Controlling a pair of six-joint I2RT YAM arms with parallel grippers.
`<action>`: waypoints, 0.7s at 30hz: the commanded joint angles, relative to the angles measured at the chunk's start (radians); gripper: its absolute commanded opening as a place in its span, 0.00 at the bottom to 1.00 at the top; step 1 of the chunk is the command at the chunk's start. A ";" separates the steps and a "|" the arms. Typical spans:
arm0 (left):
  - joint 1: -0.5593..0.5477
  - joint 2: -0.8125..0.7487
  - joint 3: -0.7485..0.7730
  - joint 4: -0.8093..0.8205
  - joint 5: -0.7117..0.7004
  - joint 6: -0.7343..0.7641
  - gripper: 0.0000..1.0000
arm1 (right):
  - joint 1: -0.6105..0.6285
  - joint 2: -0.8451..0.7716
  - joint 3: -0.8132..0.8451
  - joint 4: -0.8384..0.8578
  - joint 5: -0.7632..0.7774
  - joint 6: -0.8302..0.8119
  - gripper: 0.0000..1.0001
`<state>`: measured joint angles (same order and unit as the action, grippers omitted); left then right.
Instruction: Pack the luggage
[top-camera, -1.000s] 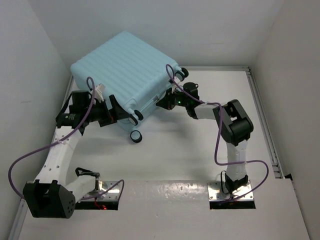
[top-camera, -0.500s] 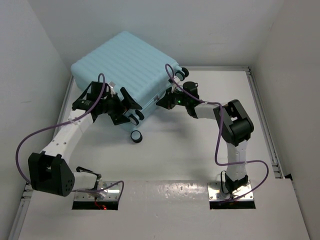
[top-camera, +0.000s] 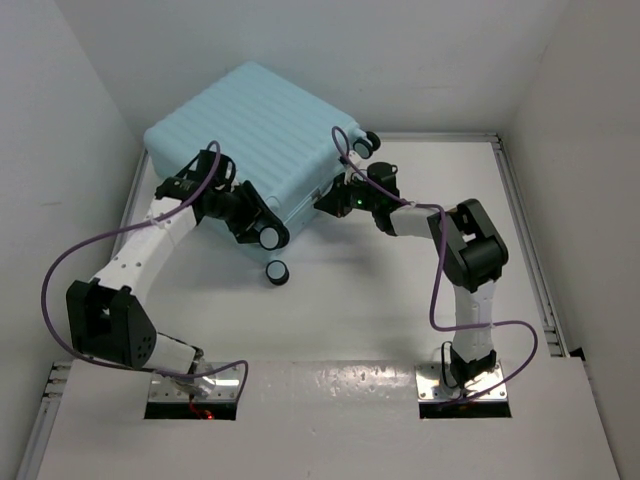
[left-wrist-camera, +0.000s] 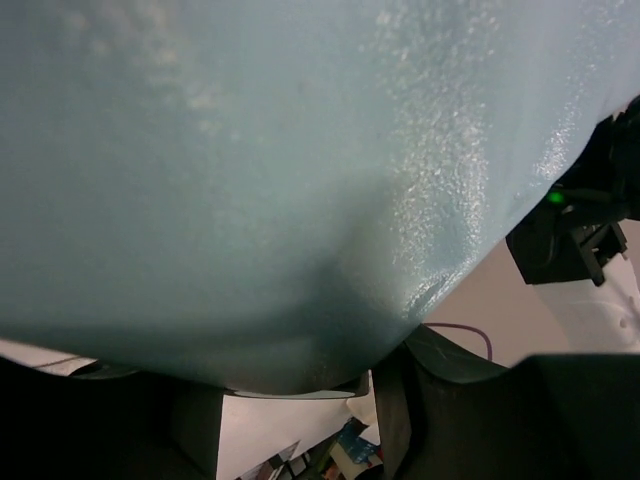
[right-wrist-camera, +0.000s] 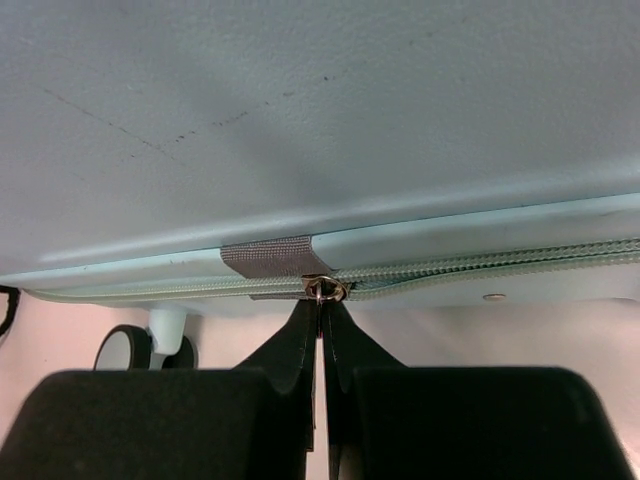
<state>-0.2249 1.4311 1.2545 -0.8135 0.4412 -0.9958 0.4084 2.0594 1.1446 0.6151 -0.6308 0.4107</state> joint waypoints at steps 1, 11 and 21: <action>-0.010 0.092 0.055 0.156 -0.139 0.006 0.12 | 0.001 -0.070 0.006 0.067 0.032 -0.035 0.00; 0.182 -0.009 -0.027 0.014 -0.338 0.223 0.00 | -0.008 -0.136 -0.091 0.071 0.210 -0.113 0.00; 0.410 0.000 -0.007 -0.032 -0.406 0.390 0.00 | -0.023 -0.140 -0.111 0.115 0.483 -0.145 0.00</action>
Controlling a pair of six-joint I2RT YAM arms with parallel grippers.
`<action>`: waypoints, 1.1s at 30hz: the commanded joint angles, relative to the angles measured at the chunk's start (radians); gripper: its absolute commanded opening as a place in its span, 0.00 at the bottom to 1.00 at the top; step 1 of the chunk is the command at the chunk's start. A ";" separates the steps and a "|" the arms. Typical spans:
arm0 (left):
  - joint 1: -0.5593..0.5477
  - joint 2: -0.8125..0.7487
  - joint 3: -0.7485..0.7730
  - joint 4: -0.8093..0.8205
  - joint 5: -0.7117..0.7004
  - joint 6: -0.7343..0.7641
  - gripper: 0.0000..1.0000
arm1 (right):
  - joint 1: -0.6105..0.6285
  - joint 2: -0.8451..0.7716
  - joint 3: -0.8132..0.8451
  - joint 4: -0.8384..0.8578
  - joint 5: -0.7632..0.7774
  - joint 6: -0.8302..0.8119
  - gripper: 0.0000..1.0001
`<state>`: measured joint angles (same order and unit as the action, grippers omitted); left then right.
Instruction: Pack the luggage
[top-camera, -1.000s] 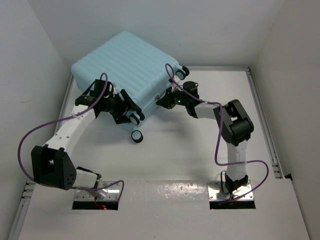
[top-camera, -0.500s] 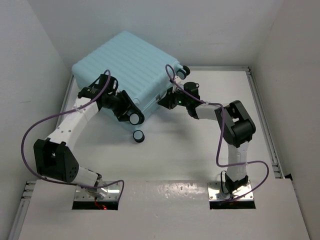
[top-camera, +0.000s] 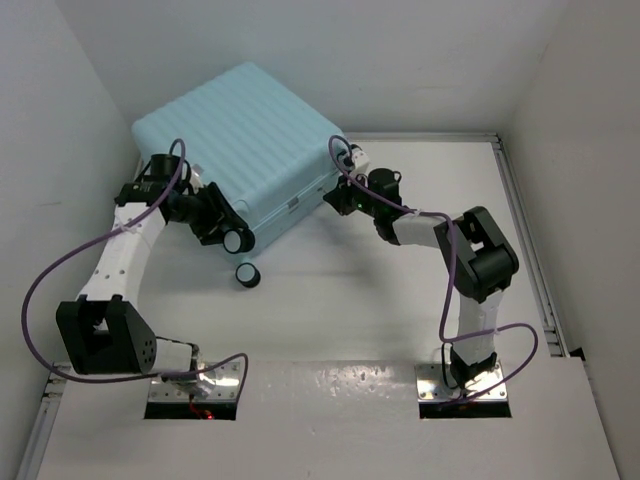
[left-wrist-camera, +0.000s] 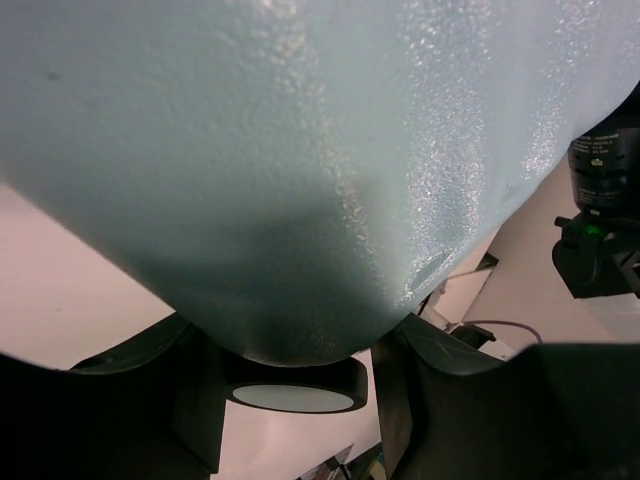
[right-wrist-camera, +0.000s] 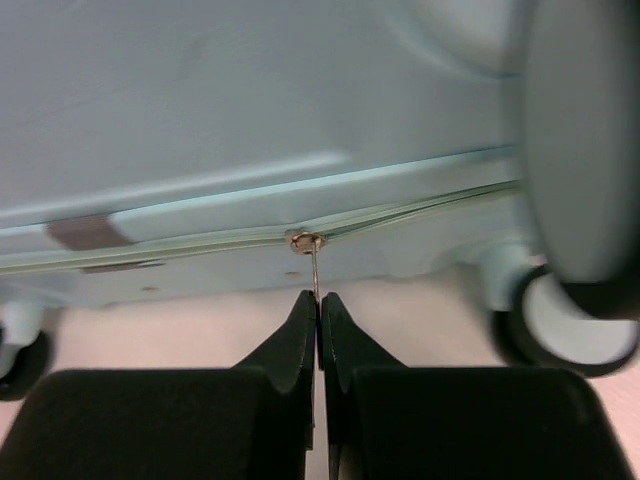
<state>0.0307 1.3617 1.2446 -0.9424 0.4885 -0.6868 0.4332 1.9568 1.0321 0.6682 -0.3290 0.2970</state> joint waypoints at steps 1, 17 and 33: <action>0.164 0.070 0.003 0.097 -0.462 0.090 0.00 | -0.050 -0.027 0.006 0.064 0.223 -0.032 0.00; 0.379 0.269 0.159 0.158 -0.502 0.211 0.00 | -0.214 0.189 0.210 0.082 0.279 0.005 0.00; 0.325 0.458 0.366 0.267 -0.407 0.464 0.00 | -0.180 0.893 1.240 0.067 0.084 0.076 0.00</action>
<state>0.2840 1.6794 1.6073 -1.3640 0.4973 -0.2611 0.2966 2.6701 2.0026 0.7033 -0.5304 0.3695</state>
